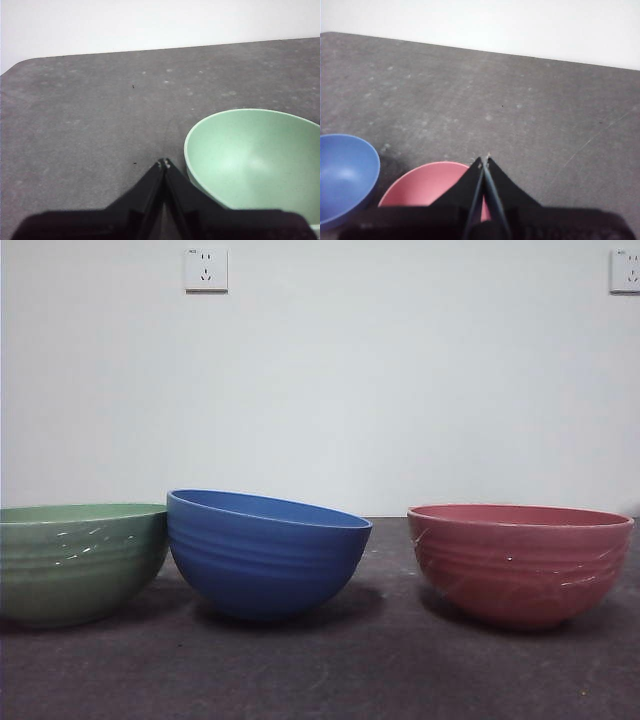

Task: Pick up the green bowl on the top,put the green bowl on the left,pick up the red bowl in the middle,put the red bowl on the right

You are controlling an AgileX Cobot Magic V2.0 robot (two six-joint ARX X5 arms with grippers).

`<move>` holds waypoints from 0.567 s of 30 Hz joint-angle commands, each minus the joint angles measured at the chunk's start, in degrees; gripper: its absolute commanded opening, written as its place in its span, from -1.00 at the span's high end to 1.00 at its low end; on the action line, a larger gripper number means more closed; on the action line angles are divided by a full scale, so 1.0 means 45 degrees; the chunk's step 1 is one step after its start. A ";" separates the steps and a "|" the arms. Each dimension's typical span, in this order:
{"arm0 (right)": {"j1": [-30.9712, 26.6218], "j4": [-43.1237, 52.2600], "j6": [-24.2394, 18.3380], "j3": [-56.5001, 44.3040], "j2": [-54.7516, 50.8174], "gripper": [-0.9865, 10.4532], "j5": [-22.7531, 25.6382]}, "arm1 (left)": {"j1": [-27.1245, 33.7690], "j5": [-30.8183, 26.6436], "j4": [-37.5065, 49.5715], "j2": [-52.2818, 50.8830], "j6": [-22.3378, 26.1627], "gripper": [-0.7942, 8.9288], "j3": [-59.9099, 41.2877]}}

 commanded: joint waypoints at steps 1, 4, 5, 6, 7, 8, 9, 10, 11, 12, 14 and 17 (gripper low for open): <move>-0.0379 -0.0505 -0.0510 -0.0223 -0.0991 0.86 -0.0034 | 0.0034 -0.0034 0.0010 -0.0019 -0.0083 0.84 -0.0194; -0.1467 -0.0131 -0.0627 -0.1112 -0.2123 0.86 -0.0680 | 0.0039 -0.0039 0.0010 -0.0019 -0.0083 0.84 -0.0194; -0.1928 0.0029 -0.0622 -0.1496 -0.2467 0.86 -0.1219 | 0.0034 -0.0039 0.0010 -0.0019 -0.0083 0.84 -0.0194; -0.2487 0.0262 -0.0622 -0.1991 -0.2851 0.86 -0.1919 | 0.0039 -0.0039 0.0010 -0.0019 -0.0083 0.84 -0.0194; -0.3026 0.0568 -0.0622 -0.2531 -0.3225 0.86 -0.2501 | 0.0039 -0.0034 0.0010 -0.0019 -0.0078 0.84 -0.0194; -0.3449 0.0792 -0.0622 -0.3002 -0.3546 0.86 -0.2851 | 0.0039 -0.0029 0.0010 -0.0019 -0.0083 0.84 -0.0194; -0.3891 0.1078 -0.0622 -0.3560 -0.3934 0.86 -0.3089 | 0.0034 -0.0039 0.0010 -0.0019 -0.0083 0.84 -0.0194; -0.4260 0.1360 -0.0607 -0.4104 -0.4279 0.86 -0.3220 | 0.0034 -0.0039 0.0010 -0.0019 -0.0083 0.84 -0.0194; -0.4507 0.1622 -0.0602 -0.4551 -0.4532 0.86 -0.3439 | 0.0034 -0.0044 0.0010 -0.0019 -0.0083 0.84 -0.0194; -0.4716 0.1933 -0.0544 -0.5047 -0.4784 0.86 -0.3725 | 0.0034 -0.0039 0.0010 -0.0019 -0.0083 0.84 -0.0194; -0.4915 0.2540 -0.0457 -0.5916 -0.5183 0.86 -0.4007 | 0.0034 -0.0034 0.0010 -0.0019 -0.0083 0.84 -0.0194; -0.4959 0.3293 -0.0413 -0.6999 -0.5610 0.86 -0.4012 | 0.0034 -0.0039 0.0010 -0.0019 -0.0083 0.84 -0.0194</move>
